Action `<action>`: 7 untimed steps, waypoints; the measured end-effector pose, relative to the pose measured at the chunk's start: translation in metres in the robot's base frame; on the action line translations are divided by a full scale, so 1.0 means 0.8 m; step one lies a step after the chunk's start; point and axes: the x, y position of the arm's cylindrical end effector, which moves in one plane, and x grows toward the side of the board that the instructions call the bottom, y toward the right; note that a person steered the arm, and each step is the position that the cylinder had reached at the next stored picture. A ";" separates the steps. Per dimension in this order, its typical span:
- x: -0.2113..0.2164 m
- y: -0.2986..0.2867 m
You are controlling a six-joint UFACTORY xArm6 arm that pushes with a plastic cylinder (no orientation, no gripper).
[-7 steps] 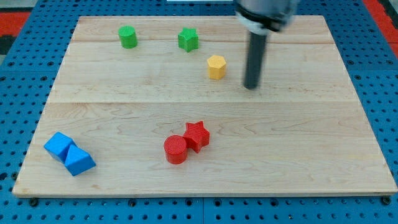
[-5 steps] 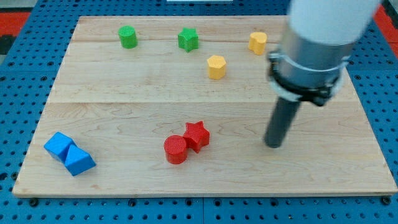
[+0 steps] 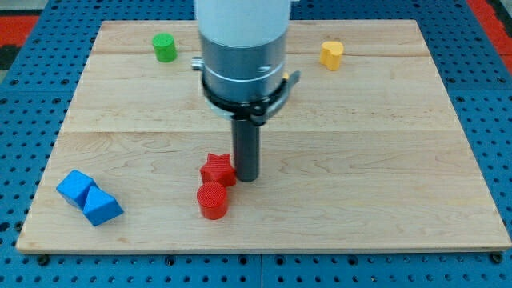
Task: Push the red star a little left and up
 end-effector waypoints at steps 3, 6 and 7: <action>0.034 -0.040; -0.094 -0.101; -0.094 -0.083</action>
